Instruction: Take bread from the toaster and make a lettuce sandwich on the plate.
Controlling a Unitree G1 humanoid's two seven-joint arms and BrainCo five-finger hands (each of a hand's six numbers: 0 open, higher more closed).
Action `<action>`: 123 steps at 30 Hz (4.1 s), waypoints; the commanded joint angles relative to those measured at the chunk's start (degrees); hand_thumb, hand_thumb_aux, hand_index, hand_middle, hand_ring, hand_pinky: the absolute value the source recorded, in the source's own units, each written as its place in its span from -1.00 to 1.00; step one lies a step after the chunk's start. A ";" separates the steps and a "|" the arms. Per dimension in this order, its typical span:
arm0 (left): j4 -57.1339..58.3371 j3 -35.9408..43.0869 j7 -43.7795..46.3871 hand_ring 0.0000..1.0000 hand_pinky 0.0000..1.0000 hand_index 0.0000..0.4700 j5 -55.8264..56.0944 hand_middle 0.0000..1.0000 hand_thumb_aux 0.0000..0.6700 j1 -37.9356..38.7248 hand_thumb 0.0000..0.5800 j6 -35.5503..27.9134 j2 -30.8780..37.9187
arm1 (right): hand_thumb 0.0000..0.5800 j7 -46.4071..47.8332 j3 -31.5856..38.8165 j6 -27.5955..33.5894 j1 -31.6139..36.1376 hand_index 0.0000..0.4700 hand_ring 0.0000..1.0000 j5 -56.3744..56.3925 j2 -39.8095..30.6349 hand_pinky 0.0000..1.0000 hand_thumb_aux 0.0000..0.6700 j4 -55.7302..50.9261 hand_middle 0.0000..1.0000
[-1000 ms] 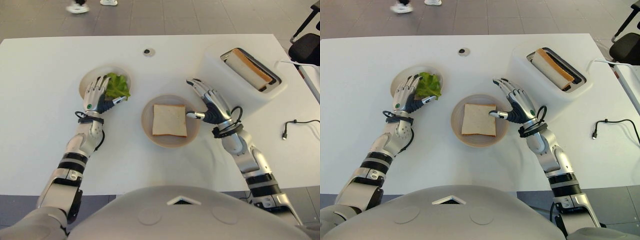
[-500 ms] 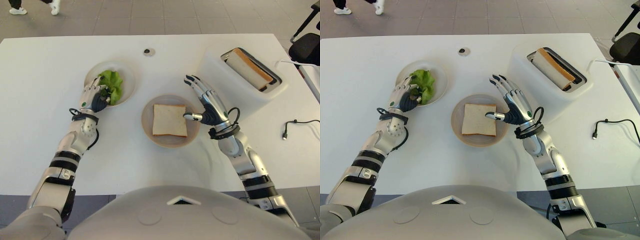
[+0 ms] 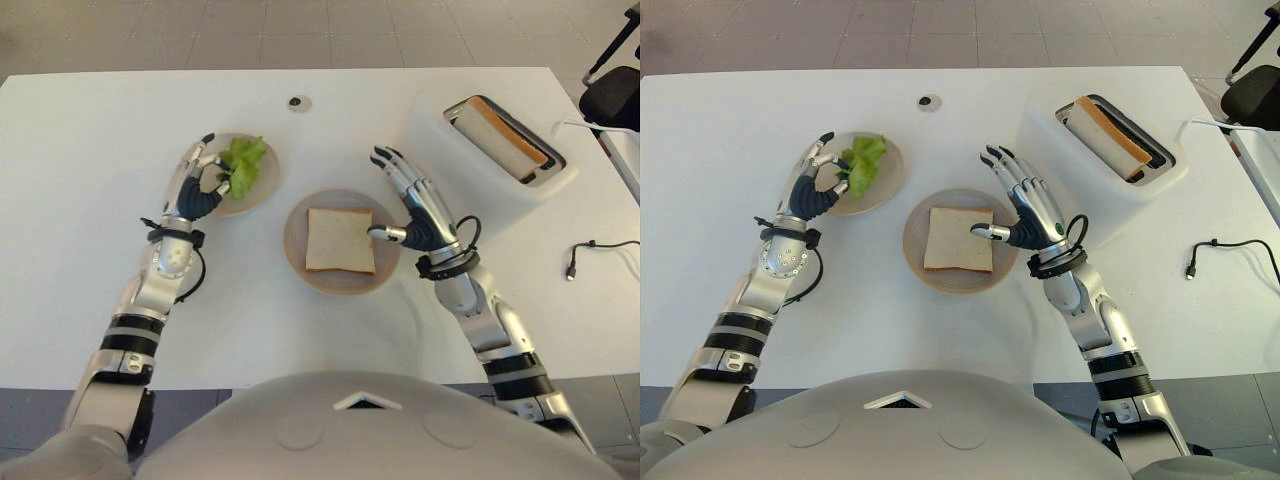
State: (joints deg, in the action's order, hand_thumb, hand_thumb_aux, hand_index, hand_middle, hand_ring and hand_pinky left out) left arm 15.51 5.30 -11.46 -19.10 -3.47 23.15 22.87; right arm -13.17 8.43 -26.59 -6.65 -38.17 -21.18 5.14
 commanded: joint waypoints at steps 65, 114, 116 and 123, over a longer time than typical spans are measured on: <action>-14.10 -1.97 6.95 -1.00 -1.00 -1.00 4.64 -1.00 -1.00 6.33 -1.00 17.86 -9.06 | 1.00 44.25 -0.93 15.53 4.51 1.00 1.00 48.79 -4.65 1.00 1.00 -5.02 1.00; -12.66 29.01 46.71 1.00 1.00 1.00 17.35 1.00 1.00 14.54 1.00 9.35 9.77 | 1.00 57.96 7.56 -10.42 -13.73 1.00 1.00 36.24 -17.01 1.00 1.00 -2.52 1.00; -8.15 26.99 39.61 1.00 1.00 1.00 10.18 1.00 1.00 10.83 1.00 7.78 5.24 | 1.00 53.01 7.54 -9.71 -9.41 1.00 1.00 28.91 -13.76 1.00 1.00 -5.47 1.00; 12.63 22.34 10.01 1.00 1.00 1.00 -11.48 1.00 1.00 -3.28 1.00 -1.54 -3.21 | 1.00 26.48 6.17 -0.31 2.54 1.00 1.00 9.79 -0.95 1.00 1.00 -16.17 1.00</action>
State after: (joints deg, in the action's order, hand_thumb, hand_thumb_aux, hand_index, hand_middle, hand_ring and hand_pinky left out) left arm 19.74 28.03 3.30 -25.20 -5.88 27.60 19.55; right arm 17.85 14.62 -30.07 -5.00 -24.83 -24.38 -7.80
